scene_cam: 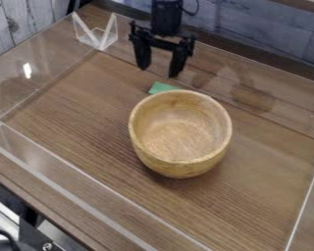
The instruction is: Put green object into wooden bowl
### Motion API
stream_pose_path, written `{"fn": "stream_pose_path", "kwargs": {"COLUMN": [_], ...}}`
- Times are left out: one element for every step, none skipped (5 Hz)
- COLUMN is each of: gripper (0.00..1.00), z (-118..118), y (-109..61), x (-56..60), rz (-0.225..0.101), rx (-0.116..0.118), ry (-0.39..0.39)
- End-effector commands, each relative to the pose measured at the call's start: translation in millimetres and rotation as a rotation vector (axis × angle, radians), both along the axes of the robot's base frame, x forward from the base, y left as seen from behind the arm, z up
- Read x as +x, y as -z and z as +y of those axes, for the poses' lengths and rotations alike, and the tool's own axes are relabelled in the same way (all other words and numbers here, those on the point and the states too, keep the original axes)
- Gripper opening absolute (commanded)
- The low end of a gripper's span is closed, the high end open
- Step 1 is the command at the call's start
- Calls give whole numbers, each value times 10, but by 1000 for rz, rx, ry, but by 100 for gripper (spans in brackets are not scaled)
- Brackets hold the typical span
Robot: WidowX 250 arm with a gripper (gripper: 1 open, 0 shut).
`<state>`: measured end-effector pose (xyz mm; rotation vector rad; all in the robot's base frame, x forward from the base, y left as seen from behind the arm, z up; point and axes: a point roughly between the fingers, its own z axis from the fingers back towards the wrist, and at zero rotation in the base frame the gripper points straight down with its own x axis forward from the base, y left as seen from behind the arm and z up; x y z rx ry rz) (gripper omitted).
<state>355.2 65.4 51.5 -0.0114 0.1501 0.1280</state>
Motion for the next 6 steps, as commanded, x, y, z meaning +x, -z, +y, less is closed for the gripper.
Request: {"fn": "stream_pose_path", "kwargs": {"gripper": [100, 100, 0, 0, 0, 0], "z": [-1, -13, -15, -16, -49, -85], "y": [-139, -79, -59, -63, -175, -269], "x": [174, 235, 216, 175, 175, 185], "rz": [-73, -74, -75, -75, -83, -90], "rx": [21, 22, 22, 18, 4, -10], "ry": [25, 49, 111, 170, 144, 121]}}
